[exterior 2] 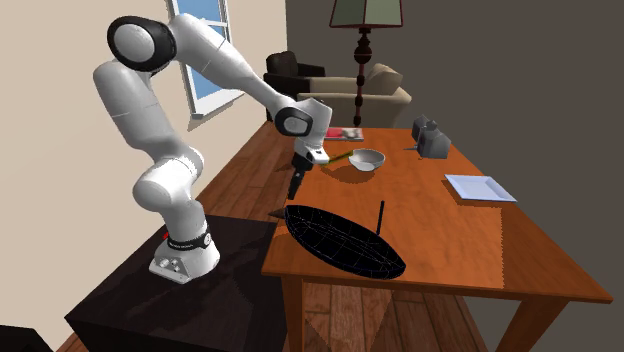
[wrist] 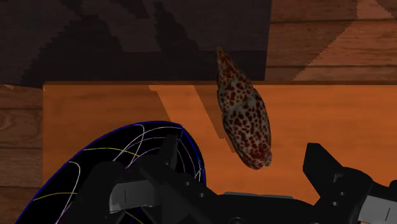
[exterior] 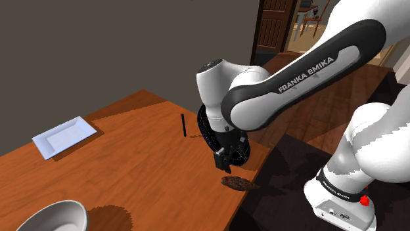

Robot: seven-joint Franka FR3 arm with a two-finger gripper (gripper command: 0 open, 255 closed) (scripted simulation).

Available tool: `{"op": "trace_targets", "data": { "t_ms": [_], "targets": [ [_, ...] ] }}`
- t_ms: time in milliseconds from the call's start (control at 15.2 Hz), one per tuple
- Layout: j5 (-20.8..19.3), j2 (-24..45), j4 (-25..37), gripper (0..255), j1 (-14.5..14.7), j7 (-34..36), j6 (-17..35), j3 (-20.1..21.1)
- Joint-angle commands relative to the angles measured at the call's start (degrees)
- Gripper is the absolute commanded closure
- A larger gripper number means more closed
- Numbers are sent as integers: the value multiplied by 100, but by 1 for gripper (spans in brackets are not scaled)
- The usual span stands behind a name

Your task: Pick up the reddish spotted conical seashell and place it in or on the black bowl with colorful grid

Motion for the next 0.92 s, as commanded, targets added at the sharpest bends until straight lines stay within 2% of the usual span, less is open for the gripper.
{"op": "trace_targets", "data": {
  "t_ms": [0,528,858],
  "targets": [
    [-71,371,40,0,37,223,201,148],
    [-82,665,-352,0,63,270,876,222],
    [-82,665,-352,0,64,270,876,222]
  ]
}}
